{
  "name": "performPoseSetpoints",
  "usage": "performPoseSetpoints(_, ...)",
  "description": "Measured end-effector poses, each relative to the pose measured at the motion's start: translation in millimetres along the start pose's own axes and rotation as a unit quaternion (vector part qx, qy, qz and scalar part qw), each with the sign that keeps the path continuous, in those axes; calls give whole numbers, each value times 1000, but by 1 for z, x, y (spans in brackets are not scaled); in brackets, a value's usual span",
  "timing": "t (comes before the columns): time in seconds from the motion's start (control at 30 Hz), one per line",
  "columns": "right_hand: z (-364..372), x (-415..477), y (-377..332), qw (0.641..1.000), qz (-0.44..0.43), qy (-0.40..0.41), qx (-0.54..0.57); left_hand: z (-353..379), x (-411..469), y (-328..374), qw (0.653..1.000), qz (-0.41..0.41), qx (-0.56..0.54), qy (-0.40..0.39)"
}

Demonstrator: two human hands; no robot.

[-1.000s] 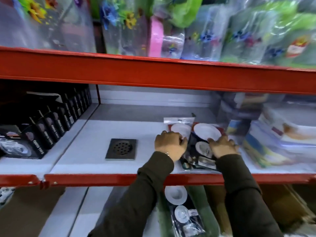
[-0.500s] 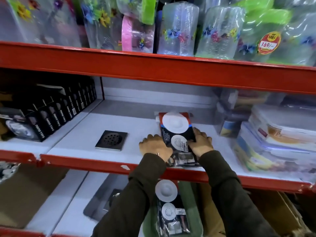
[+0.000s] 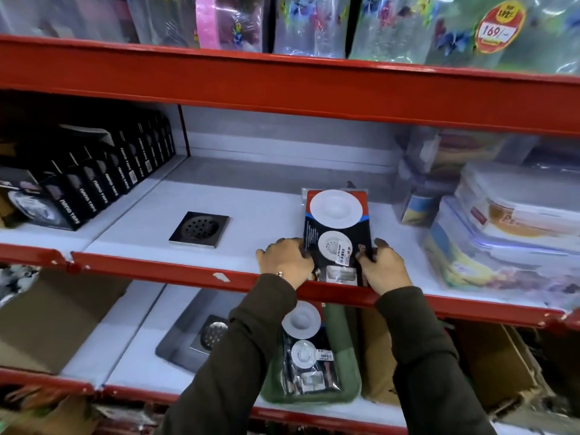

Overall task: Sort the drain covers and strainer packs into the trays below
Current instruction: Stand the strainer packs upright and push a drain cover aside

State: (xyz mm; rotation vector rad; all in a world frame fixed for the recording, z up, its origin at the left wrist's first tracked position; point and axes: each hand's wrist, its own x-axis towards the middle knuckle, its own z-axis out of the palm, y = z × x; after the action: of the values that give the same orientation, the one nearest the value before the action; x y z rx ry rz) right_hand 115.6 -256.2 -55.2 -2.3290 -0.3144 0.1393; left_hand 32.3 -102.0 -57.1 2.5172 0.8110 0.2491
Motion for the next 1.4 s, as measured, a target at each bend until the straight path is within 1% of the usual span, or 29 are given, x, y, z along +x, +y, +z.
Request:
performPoseSetpoints(0.07, 2, 0, 0, 1000, -4, -2, -16, 0, -1, 1, 1000, 1, 9, -1)
performPoseSetpoints(0.17, 3, 1, -2, 998, 22, 8, -67, -2, -3, -2, 1000, 15, 19, 1)
performPoseSetpoints(0.27, 4, -3, -10, 991, 20, 87, -97, -5, -4, -11, 999, 34, 25, 12)
performPoseSetpoints(0.33, 8, -7, -19, 989, -12, 119, -87, -10, -3, -20, 998, 45, 30, 45)
performPoseSetpoints(0.47, 28, -13, -47, 988, -68, 111, -78, -27, 0, -39, 985, 83, 28, 149)
performPoseSetpoints(0.57, 52, -20, -76, 991, -86, 86, -55, -46, 4, -62, 975, 108, 40, 191)
performPoseSetpoints(0.7, 86, -27, -117, 983, -149, 50, -98, -75, 14, -117, 962, 128, 62, 234)
performPoseSetpoints(0.77, 102, -26, -136, 973, -194, -3, -124, -88, 19, -150, 955, 143, 79, 250)
performPoseSetpoints(0.87, 132, -18, -171, 940, -260, -117, -185, -106, 28, -208, 951, 152, 107, 246)
performPoseSetpoints(0.93, 149, -9, -191, 923, -261, -190, -208, -114, 32, -241, 950, 157, 116, 243)
performPoseSetpoints(1.0, 164, 2, -209, 918, -224, -252, -211, -122, 37, -268, 948, 179, 112, 240)
performPoseSetpoints(1.07, 175, 12, -221, 910, -192, -290, -227, -127, 42, -285, 941, 219, 113, 233)
performPoseSetpoints(1.17, 187, 21, -231, 906, -172, -301, -241, -126, 45, -296, 924, 256, 138, 246)
performPoseSetpoints(1.27, 187, 20, -234, 908, -179, -289, -245, -123, 45, -300, 911, 270, 140, 280)
performPoseSetpoints(1.4, 162, -5, -239, 935, -211, -204, -199, -119, 46, -303, 899, 274, 137, 312)
